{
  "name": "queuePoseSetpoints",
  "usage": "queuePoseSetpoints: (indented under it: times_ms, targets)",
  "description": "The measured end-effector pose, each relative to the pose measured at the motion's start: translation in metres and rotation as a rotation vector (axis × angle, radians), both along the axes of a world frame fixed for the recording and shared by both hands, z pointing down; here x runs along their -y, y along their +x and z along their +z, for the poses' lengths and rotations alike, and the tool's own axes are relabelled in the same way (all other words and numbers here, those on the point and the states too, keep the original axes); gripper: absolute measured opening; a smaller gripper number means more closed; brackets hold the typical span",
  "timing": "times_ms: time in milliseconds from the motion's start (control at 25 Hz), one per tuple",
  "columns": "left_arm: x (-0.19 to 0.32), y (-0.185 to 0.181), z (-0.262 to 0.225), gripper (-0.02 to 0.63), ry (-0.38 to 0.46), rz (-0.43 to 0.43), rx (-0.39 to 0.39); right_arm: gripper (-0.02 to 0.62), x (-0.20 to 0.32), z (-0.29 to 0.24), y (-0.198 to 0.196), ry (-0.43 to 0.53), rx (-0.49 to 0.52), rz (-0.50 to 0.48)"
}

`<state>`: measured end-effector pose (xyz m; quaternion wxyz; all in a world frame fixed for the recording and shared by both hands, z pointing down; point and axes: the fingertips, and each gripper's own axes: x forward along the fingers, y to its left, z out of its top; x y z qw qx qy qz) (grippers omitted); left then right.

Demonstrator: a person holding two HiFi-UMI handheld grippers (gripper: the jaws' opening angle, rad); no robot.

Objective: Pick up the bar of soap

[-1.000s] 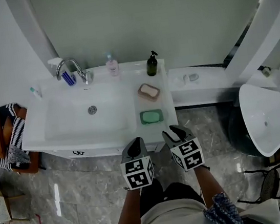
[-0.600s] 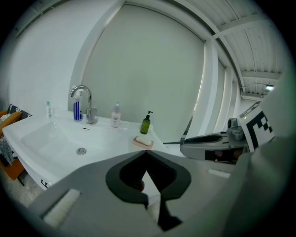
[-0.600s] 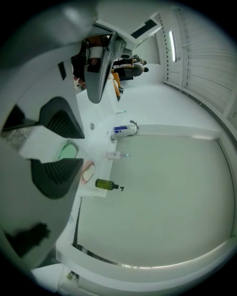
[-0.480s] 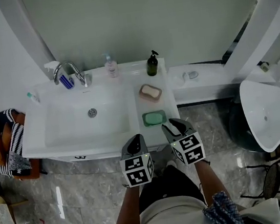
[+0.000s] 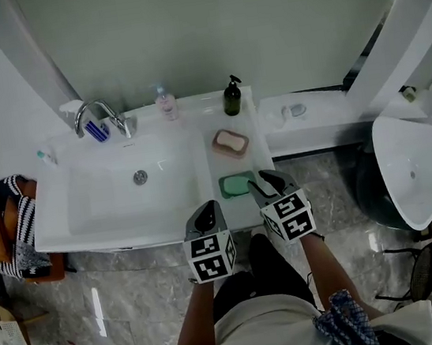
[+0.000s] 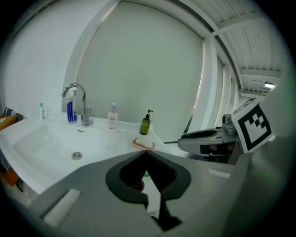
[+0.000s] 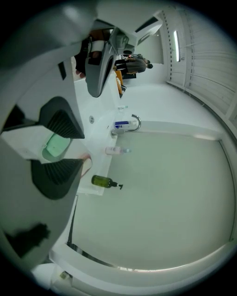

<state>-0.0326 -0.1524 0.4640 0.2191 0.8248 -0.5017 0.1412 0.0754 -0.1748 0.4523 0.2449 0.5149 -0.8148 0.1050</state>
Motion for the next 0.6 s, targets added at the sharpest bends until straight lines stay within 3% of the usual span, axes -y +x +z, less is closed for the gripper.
queuePoseSetpoints:
  times_ms: [600]
  targets:
    - [0.057, 0.032, 0.015, 0.007, -0.039, 0.026, 0.027, 0.155, 0.083, 0.014, 0.017, -0.031, -0.067, -0.089]
